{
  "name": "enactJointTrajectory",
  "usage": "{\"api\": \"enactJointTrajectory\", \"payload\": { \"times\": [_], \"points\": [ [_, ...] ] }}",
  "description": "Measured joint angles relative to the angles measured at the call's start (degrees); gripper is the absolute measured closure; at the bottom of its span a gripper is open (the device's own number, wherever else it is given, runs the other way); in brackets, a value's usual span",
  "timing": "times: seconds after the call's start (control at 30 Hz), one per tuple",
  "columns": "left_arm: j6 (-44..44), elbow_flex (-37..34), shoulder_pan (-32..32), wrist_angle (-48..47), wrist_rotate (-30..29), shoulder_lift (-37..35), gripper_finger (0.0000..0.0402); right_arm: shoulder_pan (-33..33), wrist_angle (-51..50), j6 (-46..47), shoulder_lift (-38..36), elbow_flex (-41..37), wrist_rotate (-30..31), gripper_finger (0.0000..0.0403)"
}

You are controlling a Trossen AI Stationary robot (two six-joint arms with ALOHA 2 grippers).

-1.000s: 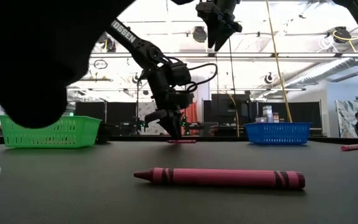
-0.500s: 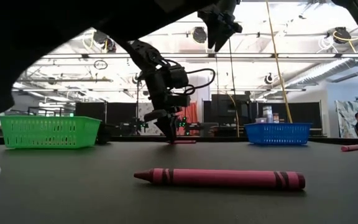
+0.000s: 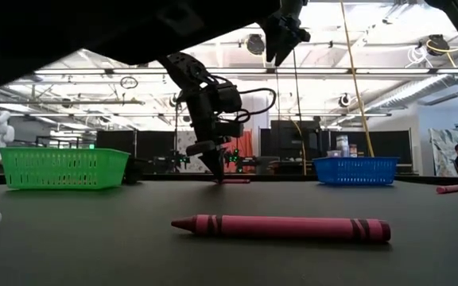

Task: Sort crayons
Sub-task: Put the red crayon into the green bin

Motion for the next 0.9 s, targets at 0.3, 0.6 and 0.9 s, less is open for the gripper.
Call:
{"api": "enactJointTrajectory", "payload": {
  "times": [0.3, 0.6, 0.9],
  "points": [
    [1.7, 0.2, 0.1, -6.9, -1.2, -0.1, 0.04, 0.0, -0.1, 0.0, 0.0, 0.0, -0.2, 0.0245],
    [-0.3, 0.2, 0.1, -11.1, -2.9, -0.1, 0.0399, 0.0, -0.4, 0.1, 0.0, 0.0, -0.2, 0.0245],
    [-4.6, 6.0, -1.8, -17.2, -0.7, 0.7, 0.0399, 0.0, -1.1, 0.3, 0.0, 0.0, -0.2, 0.0245]
  ]
}}
